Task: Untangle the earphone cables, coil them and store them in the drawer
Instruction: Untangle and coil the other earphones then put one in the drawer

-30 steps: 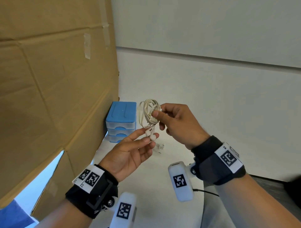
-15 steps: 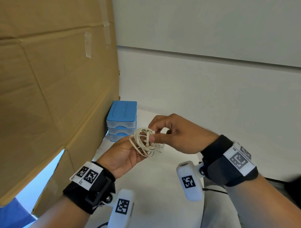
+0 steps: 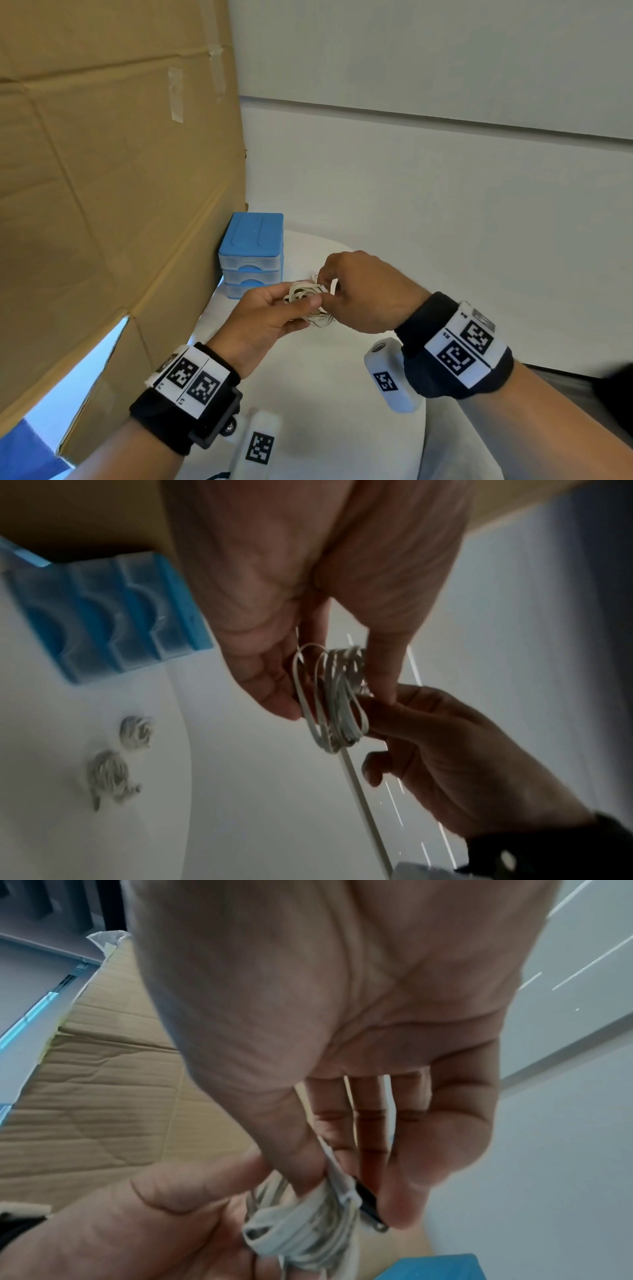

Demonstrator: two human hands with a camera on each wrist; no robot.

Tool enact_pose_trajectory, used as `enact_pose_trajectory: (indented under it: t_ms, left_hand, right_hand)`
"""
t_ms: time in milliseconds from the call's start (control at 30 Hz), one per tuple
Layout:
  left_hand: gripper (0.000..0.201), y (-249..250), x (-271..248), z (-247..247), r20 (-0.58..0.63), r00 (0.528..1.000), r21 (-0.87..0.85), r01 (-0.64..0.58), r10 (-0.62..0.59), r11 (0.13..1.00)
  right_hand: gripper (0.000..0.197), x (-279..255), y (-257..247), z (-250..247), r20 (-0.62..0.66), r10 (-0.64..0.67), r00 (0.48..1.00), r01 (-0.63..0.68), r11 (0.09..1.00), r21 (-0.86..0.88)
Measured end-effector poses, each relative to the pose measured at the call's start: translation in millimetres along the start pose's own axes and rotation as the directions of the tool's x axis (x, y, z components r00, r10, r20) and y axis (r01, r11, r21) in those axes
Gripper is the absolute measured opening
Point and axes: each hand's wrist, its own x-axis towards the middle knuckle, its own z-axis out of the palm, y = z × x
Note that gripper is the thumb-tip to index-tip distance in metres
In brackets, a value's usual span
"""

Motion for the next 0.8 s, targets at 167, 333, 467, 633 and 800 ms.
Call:
enact_pose_trajectory:
  t_ms: [167, 333, 467, 633, 800]
  left_hand:
    - [0.027, 4.5, 0.8, -4.2, -0.054, 0.998, 0.065, -0.033, 0.037, 0.997]
    - [0.022, 11.4, 1.3, -9.4, -0.069, 0.996, 0.125, -0.047, 0.056, 0.991]
    - [0.02, 15.6, 0.5, -12.4, -0.062, 0.997, 0.127, -0.026, 0.034, 0.992]
    - [0.021, 18.1, 1.0, -17.3, -0.059, 0.998, 0.089, -0.033, 0.038, 0.995]
    - [0.021, 23.0, -0.1, -18.4, -0.06, 0.998, 0.017, -0.028, 0.029, 0.999]
  right_hand:
    - [0.019, 0.8, 3.9, 1.7, -0.034, -0.002, 0.999, 0.007, 0.99, 0.139]
    - [0.014, 8.4, 9.2, 7.5, -0.079, -0.007, 0.997, 0.034, 0.94, 0.34]
    - [0.008, 14.3, 11.6, 15.1, -0.096, 0.011, 0.995, 0.034, 0.891, 0.453]
    - [0.003, 15.2, 10.0, 16.3, -0.102, 0.039, 0.994, 0.029, 0.805, 0.593]
    - [0.002, 13.3, 4.9, 13.8, -0.122, 0.004, 0.993, 0.08, 0.734, 0.675]
